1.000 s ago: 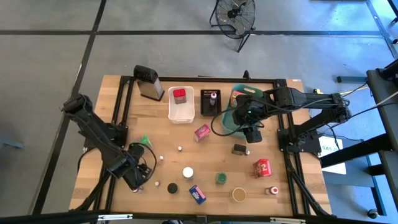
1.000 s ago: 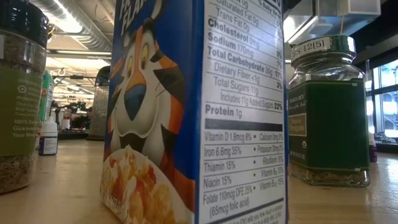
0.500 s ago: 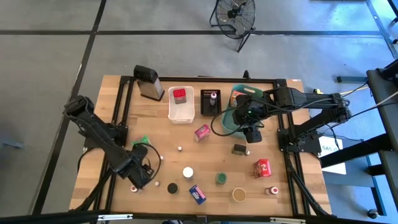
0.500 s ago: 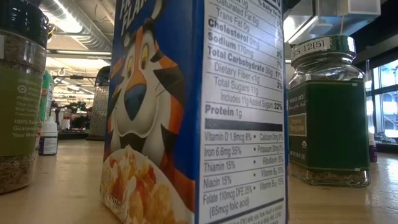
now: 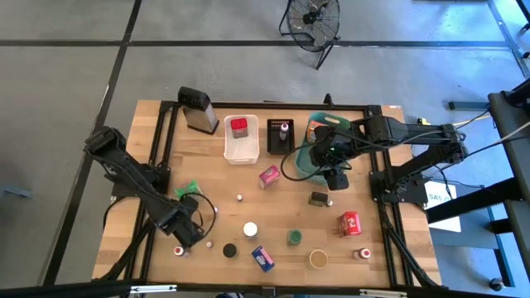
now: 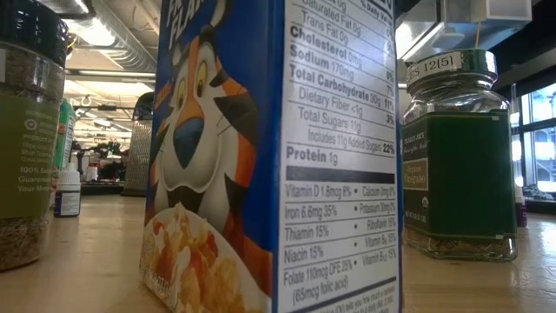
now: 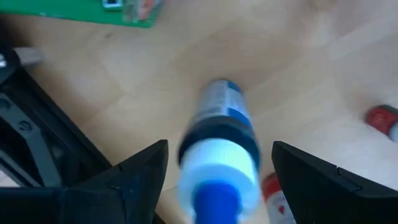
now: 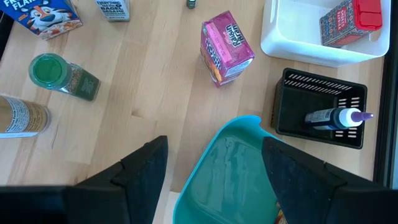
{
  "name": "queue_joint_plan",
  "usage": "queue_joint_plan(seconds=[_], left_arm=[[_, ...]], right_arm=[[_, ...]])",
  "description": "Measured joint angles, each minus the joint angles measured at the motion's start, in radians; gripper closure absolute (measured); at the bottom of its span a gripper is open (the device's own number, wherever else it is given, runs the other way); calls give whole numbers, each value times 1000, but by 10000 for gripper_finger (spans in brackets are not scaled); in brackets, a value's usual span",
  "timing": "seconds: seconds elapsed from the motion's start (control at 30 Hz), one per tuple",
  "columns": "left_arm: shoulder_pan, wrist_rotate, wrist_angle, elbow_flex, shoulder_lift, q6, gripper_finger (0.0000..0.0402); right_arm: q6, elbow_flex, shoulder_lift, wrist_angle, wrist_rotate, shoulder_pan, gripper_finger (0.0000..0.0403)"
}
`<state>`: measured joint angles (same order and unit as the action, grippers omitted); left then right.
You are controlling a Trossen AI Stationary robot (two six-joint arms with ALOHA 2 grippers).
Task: Pick & Place Kitchen Items
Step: Put the large blue food coloring bottle into the black bin
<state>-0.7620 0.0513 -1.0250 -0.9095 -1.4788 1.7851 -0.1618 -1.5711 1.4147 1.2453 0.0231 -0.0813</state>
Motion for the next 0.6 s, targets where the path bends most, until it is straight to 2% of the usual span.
queue_joint_plan(seconds=[0.6], left_arm=[[33,-29,14,18,0,-1,128]], right_arm=[[0,0,0,-4,0,0,139]])
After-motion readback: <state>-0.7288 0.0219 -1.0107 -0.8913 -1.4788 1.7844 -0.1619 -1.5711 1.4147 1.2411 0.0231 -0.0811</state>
